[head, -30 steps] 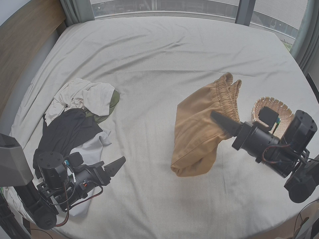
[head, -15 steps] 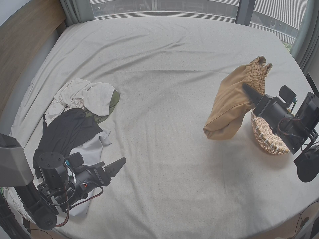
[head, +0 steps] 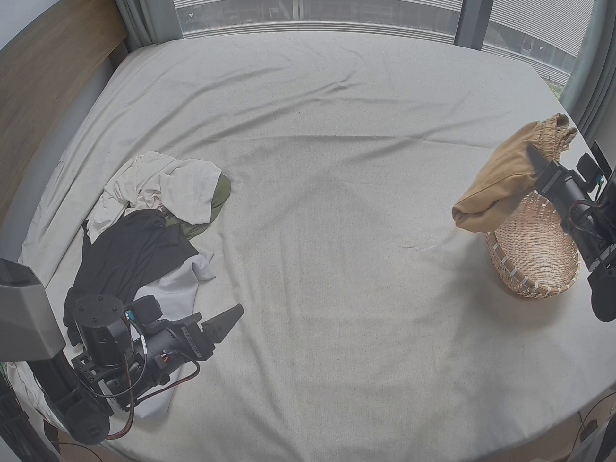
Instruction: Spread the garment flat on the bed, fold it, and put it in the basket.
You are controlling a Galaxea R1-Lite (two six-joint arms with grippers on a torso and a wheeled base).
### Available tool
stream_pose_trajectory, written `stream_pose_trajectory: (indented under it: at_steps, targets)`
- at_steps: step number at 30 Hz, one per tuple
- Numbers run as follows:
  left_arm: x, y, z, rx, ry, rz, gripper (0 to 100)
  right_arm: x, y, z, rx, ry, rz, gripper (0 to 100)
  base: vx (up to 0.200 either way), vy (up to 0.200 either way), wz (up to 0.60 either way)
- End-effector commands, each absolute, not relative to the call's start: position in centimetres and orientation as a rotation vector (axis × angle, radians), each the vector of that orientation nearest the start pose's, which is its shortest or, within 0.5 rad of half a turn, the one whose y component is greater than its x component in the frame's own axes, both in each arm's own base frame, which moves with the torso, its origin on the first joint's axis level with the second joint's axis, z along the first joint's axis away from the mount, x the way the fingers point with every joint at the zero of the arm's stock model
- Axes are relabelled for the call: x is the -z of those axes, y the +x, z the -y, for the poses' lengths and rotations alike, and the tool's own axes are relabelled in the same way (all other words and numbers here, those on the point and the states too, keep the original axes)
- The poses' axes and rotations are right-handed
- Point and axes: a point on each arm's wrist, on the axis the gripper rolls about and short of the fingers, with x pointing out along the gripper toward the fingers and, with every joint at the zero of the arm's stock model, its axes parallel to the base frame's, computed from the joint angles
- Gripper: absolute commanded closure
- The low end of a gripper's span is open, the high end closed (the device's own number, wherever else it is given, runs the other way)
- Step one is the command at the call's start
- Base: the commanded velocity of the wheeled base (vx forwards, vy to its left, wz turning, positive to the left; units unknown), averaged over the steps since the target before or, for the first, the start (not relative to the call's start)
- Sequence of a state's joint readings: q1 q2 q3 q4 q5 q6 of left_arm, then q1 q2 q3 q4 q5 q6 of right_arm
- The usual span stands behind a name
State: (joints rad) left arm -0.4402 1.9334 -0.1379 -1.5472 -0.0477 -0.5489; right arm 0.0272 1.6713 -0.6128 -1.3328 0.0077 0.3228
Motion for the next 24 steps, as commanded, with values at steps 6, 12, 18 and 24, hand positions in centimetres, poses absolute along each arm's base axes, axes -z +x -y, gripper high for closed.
stream_pose_trajectory:
  at_steps: [6,12,18,24]
  targets:
    - [-6.8,21.7,10.3,0.404,-0.488,-0.374,0,-20.3,27.9,3.1,0.053,0.303,0.228,100,0.000,0.000,0.00]
    - [-6.8,21.7,10.3,0.403,-0.488,-0.372,0,-19.1,27.1,3.7,0.065,0.303,0.177,0,0.000,0.000,0.00]
    - [-6.9,21.7,10.3,0.405,-0.489,-0.370,0,-19.6,24.6,3.0,0.056,0.291,0.153,0,0.000,0.000,0.00]
    - [-7.1,21.5,10.6,0.420,-0.488,-0.362,0,-22.5,20.3,1.1,-0.028,0.280,0.142,0,0.000,0.000,0.00]
